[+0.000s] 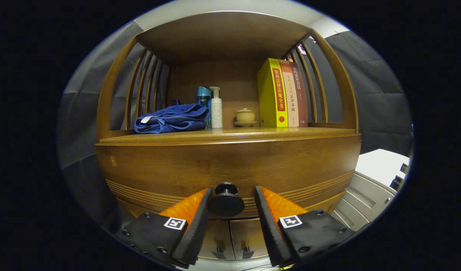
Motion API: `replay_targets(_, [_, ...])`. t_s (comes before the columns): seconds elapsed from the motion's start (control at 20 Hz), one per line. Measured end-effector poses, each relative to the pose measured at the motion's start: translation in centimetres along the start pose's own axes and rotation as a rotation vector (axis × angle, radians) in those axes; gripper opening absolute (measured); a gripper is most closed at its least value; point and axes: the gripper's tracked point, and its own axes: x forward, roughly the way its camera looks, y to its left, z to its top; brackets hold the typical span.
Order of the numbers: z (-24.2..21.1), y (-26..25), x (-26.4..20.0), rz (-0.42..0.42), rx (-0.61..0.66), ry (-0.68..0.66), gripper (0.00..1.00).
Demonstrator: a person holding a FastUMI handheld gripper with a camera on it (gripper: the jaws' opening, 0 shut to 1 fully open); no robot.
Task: Pull open the drawer, take out the items inside it, and place them on the countertop above the cabinet.
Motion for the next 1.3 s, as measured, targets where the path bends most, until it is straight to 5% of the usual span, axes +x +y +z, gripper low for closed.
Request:
replay_targets(0.2, [-0.1, 0.2, 0.0, -0.015, -0.01, -0.005, 0.49])
replay_targets(1.3, [-1.5, 0.2, -9.2, -0.008, 0.008, 0.069, 0.43])
